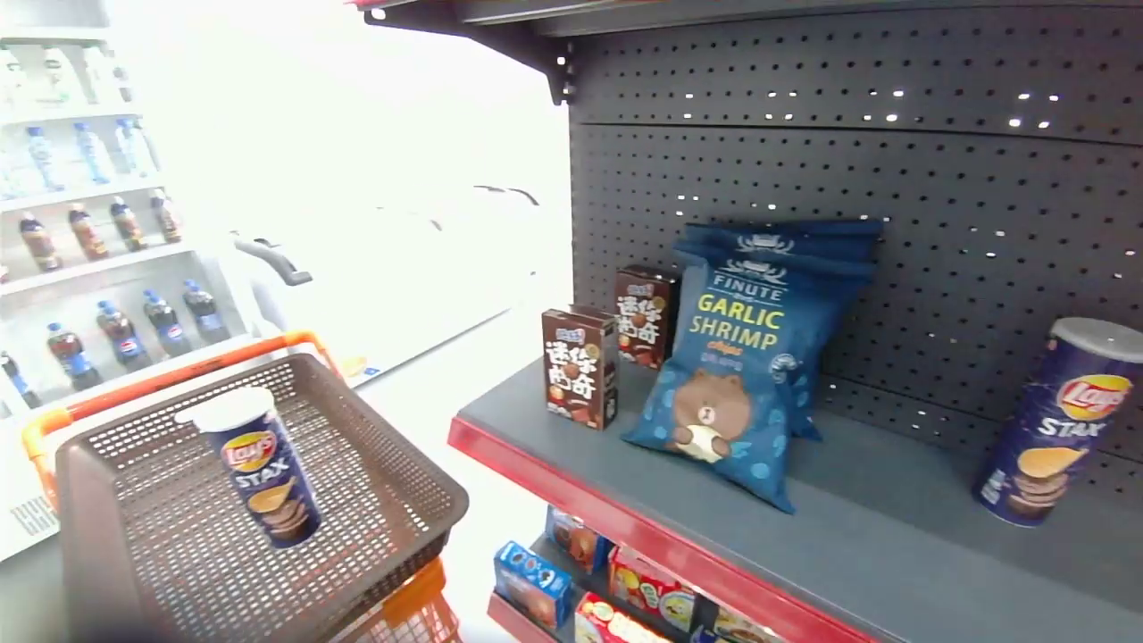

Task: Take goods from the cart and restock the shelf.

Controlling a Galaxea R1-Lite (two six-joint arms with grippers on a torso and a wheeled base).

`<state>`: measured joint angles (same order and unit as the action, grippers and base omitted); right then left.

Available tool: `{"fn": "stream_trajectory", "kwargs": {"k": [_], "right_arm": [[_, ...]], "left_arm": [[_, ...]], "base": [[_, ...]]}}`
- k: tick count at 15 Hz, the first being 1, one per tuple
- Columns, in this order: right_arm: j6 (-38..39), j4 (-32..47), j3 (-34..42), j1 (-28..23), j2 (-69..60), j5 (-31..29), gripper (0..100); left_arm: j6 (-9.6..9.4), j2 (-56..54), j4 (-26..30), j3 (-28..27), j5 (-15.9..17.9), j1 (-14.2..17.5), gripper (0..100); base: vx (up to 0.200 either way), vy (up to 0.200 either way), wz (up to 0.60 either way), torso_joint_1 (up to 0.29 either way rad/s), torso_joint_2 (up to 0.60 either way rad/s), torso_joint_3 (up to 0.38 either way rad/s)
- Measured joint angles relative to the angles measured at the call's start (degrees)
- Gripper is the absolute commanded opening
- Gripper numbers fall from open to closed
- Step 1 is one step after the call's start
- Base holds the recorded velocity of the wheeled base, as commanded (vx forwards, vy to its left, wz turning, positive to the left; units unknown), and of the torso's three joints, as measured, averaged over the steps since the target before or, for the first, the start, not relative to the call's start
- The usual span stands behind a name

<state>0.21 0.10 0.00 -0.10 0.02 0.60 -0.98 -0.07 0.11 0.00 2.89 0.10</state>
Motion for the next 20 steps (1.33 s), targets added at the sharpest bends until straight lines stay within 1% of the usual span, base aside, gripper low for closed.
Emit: {"fn": "stream_trajectory", "kwargs": {"k": [5, 13, 14, 15, 17, 18, 20], "right_arm": [[0.0, 0.0, 0.0, 0.0, 0.0, 0.0, 100], [0.1, 0.0, 0.0, 0.0, 0.0, 0.0, 100], [0.1, 0.0, 0.0, 0.0, 0.0, 0.0, 100], [0.1, 0.0, 0.0, 0.0, 0.0, 0.0, 100], [0.1, 0.0, 0.0, 0.0, 0.0, 0.0, 100], [0.1, 0.0, 0.0, 0.0, 0.0, 0.0, 100], [0.0, 0.0, 0.0, 0.0, 0.0, 0.0, 100]], "left_arm": [[0.02, 0.0, 0.0, 0.0, 0.0, -0.1, 100], [-0.02, 0.0, -0.2, -0.1, 0.0, 0.0, 100], [-0.13, 0.1, 0.0, -1.0, 0.1, 0.0, 100], [-0.24, 0.7, 0.5, -3.0, 0.2, 0.0, 100], [-0.44, 5.4, 3.0, -9.6, 0.2, -0.2, 100], [-0.61, 9.5, 3.7, -13.4, 0.2, -0.2, 100], [-2.08, 21.0, 5.0, -20.6, 0.2, -0.2, 100]], "base": [[0.0, 0.0, 0.6, 0.003, 0.0, 0.003], [0.0, 0.0, 0.0, 0.0, 0.0, 0.0], [0.0, 0.0, 0.0, 0.0, 0.0, 0.0], [0.0, 0.0, 0.0, 0.0, 0.0, 0.0], [0.0, 0.0, 0.0, 0.0, 0.0, 0.0], [0.0, 0.0, 0.0, 0.0, 0.0, 0.0], [0.0, 0.0, 0.0, 0.0, 0.0, 0.0]]}}
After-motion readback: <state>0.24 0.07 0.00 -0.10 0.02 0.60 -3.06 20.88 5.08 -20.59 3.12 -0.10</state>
